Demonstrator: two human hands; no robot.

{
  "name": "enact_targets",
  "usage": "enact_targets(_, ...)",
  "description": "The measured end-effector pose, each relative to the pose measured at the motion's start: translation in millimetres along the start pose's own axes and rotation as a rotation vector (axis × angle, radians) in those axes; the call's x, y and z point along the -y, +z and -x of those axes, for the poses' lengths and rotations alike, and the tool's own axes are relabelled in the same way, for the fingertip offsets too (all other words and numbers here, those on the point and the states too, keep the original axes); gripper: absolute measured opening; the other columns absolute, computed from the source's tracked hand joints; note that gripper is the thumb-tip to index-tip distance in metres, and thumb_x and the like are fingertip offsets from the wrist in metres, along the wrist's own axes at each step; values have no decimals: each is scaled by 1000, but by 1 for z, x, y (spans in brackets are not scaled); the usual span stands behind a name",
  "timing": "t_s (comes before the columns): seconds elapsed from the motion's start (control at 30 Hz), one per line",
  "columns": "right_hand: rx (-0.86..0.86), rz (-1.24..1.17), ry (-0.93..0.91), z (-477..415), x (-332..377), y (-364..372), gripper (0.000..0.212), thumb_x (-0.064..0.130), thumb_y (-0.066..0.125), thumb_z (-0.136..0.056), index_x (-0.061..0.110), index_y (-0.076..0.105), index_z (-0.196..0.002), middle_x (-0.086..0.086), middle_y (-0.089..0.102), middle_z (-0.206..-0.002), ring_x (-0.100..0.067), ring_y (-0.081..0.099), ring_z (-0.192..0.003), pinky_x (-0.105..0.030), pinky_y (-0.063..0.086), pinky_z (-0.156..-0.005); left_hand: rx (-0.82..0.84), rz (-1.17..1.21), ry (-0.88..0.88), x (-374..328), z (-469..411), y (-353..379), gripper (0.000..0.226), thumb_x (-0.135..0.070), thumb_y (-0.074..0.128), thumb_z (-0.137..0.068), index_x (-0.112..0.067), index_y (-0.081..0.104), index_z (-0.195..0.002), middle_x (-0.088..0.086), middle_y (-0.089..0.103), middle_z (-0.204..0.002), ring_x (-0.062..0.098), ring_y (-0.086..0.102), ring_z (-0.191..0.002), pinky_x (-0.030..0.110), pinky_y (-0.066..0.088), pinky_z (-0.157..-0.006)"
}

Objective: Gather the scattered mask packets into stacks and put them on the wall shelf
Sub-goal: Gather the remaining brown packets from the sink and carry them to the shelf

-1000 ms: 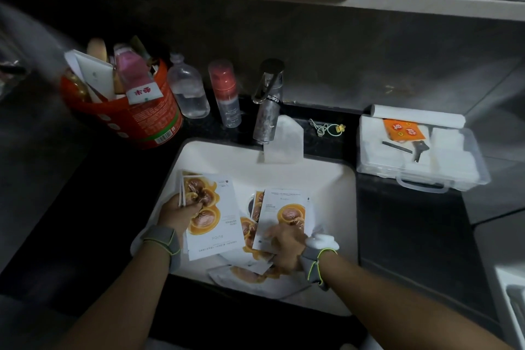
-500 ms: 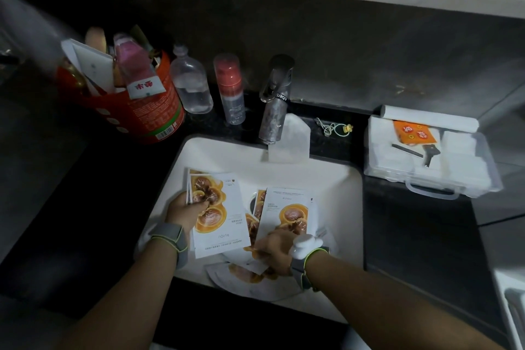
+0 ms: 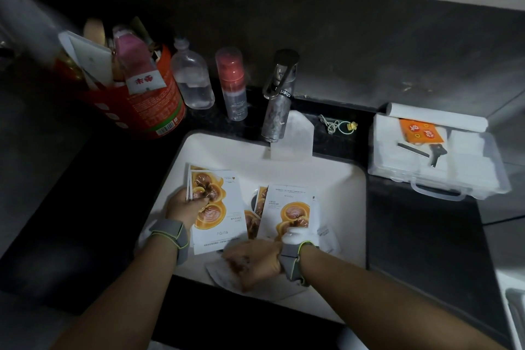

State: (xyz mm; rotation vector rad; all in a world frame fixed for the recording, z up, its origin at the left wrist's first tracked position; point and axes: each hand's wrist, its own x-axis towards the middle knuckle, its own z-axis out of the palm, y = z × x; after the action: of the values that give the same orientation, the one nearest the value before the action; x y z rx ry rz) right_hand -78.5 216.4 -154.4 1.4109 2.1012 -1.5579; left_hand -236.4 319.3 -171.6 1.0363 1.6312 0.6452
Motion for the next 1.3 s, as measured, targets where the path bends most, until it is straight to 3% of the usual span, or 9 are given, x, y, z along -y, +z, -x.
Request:
enact_targets(0.13,59,-46,28,-10,-1,0,79,18,71,-82,14,26,-147,-11,35,-149,-31,39,-133,-37,38,-106,23,31,9,-3,1,2,26,10,60,-81,-4,61,-102,17,63,-97,27,59,-91,40,48,-86)
enact_targets(0.37,-5,126,-21,-14,-2,-1,55,28,69,-63,4,64,-112,-15,58,-121,-27,56,-100,-18,31,-66,46,75,7,-2,1,2,29,15,56,-82,-5,58,-103,17,62,-91,27,57,-90,39,48,-82)
enact_targets(0.5,-26,88,52,-14,-11,-9,42,22,73,-74,10,66,-113,-14,61,-122,-31,56,-114,-19,35,-79,47,62,1,0,2,3,30,15,55,-82,2,59,-109,20,62,-98,30,59,-91,40,51,-82)
enact_targets(0.6,-17,-17,-26,-9,-8,-7,38,6,72,-74,-6,64,-110,-22,59,-121,-31,56,-105,-6,34,-65,53,91,2,0,2,4,32,17,53,-83,8,56,-114,20,60,-99,29,56,-91,29,48,-71)
enact_targets(0.73,-73,6,-62,-9,-8,-1,34,-1,66,-77,3,66,-111,-17,64,-115,-21,55,-89,6,31,-58,44,76,0,-1,2,4,32,16,54,-82,8,57,-113,19,61,-99,29,57,-92,32,48,-74)
enact_targets(0.97,32,90,-20,-19,-5,-1,28,-2,58,-84,-3,65,-112,-22,62,-121,-34,58,-109,-19,42,-74,53,79,-4,2,0,3,31,16,53,-83,11,56,-113,16,61,-90,28,55,-91,28,45,-68)
enact_targets(1.07,-192,85,19,-8,-2,-17,25,8,57,-88,3,65,-111,-17,62,-120,-28,56,-109,-27,40,-89,48,80,0,2,3,4,32,17,53,-83,11,56,-114,19,59,-98,28,55,-91,28,46,-68)
enact_targets(1.23,-584,-364,107,0,-13,-50,10,7,53,-90,15,56,-95,-4,56,-87,-17,52,-83,-30,45,-79,35,166,-58,1,2,3,17,7,50,-88,-3,61,-97,15,61,-87,26,58,-77,25,50,-62)
enact_targets(1.3,-797,-507,165,-3,-16,-52,13,9,50,-91,22,49,-88,-1,56,-77,-19,52,-76,-34,47,-76,66,168,-94,3,2,4,14,-3,50,-91,-7,64,-94,15,64,-94,28,60,-83,35,52,-74)
